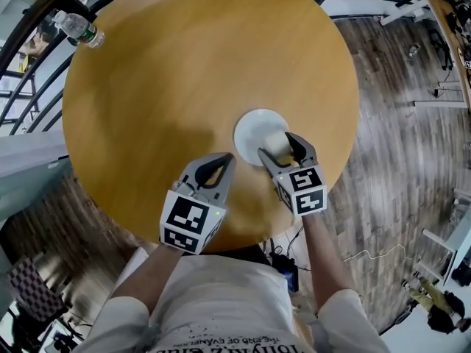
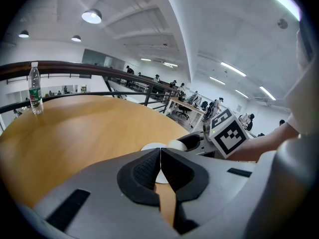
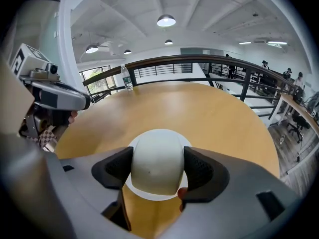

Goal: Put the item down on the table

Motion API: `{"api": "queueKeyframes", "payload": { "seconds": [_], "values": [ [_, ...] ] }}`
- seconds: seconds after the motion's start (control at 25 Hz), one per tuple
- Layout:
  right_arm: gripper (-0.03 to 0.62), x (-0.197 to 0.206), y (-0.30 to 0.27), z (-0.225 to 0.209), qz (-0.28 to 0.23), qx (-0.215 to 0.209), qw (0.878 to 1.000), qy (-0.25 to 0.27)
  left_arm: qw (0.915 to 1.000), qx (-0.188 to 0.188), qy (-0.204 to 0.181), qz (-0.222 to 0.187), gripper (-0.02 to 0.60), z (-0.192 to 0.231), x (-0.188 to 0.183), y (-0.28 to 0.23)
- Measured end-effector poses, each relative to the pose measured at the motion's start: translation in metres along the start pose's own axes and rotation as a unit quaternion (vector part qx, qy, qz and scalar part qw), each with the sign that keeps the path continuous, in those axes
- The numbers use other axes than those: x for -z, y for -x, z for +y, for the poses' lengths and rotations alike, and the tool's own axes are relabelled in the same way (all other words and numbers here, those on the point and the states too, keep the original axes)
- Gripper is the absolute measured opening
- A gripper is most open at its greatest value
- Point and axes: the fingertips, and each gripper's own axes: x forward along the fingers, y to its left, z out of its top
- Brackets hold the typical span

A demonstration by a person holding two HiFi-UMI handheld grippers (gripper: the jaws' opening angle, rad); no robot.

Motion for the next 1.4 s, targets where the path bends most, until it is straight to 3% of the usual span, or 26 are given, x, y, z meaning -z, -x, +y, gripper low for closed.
{"api": "queueKeyframes", "payload": {
  "seconds": [1.4],
  "values": [
    [0.316,0.012,-0.051,0.005,0.033,-0.017,0.998,0.042,0.9997,-0.008,0.016,0.016,0.023,0.016,0.019,-0.005]
  ]
}}
